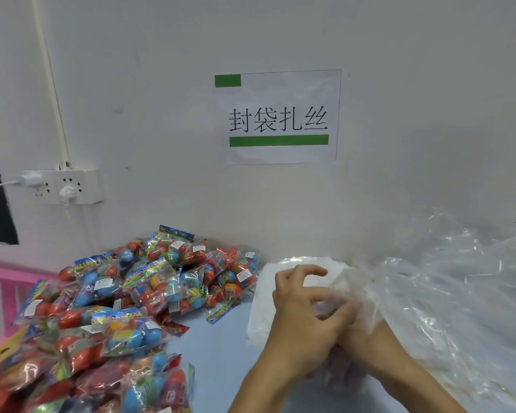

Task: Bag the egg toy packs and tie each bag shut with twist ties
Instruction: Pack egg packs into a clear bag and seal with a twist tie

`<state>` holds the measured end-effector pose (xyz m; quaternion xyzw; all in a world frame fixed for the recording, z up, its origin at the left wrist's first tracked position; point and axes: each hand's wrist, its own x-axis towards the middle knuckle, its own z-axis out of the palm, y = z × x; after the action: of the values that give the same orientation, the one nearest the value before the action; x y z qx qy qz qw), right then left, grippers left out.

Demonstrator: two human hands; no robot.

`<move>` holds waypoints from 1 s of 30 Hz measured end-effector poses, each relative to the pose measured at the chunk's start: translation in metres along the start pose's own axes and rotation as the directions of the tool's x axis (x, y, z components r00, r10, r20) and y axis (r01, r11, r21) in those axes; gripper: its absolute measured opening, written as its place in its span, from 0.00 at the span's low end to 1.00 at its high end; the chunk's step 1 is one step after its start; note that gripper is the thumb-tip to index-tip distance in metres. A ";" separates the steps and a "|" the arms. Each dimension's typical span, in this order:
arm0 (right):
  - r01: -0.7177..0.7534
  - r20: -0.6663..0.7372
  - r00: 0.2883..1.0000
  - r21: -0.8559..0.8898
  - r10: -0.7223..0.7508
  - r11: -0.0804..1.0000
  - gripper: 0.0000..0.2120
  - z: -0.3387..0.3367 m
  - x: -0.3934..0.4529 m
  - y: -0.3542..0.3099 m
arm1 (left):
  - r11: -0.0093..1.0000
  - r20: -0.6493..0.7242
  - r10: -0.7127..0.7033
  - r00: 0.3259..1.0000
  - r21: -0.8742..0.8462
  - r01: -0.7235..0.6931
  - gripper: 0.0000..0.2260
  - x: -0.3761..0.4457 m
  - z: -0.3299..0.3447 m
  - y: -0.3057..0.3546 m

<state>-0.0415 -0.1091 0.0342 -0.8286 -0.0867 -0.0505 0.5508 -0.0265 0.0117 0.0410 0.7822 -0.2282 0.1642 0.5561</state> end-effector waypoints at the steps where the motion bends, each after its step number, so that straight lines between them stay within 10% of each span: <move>1: -0.031 -0.055 0.998 0.033 0.033 0.999 0.13 -0.002 0.001 0.001 | 0.999 -0.024 0.034 0.999 0.023 -0.033 0.06 0.000 -0.001 0.000; 4: -0.126 -0.346 0.920 0.192 0.187 0.973 0.11 -0.013 0.008 0.013 | 0.999 -0.101 0.031 0.994 0.026 -0.028 0.11 0.004 -0.010 -0.003; 9: -0.161 -0.314 0.872 0.539 0.375 0.827 0.05 -0.015 0.013 0.008 | 0.840 0.084 -0.442 0.893 -0.312 0.445 0.38 0.005 -0.016 -0.010; 13: -0.166 -0.276 0.869 0.620 0.412 0.767 0.05 0.001 0.012 -0.001 | 0.634 0.228 -0.460 0.858 -0.591 0.498 0.33 0.004 0.001 -0.018; 30: -0.084 -0.265 0.925 0.556 0.272 0.827 0.12 0.005 0.010 -0.006 | 0.702 0.180 -0.517 0.837 -0.469 0.536 0.25 0.009 -0.011 -0.032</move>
<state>-0.0331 -0.1011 0.0393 -0.6258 0.0755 -0.1113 0.7683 -0.0014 0.0294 0.0239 0.6452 -0.0396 -0.0802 0.7588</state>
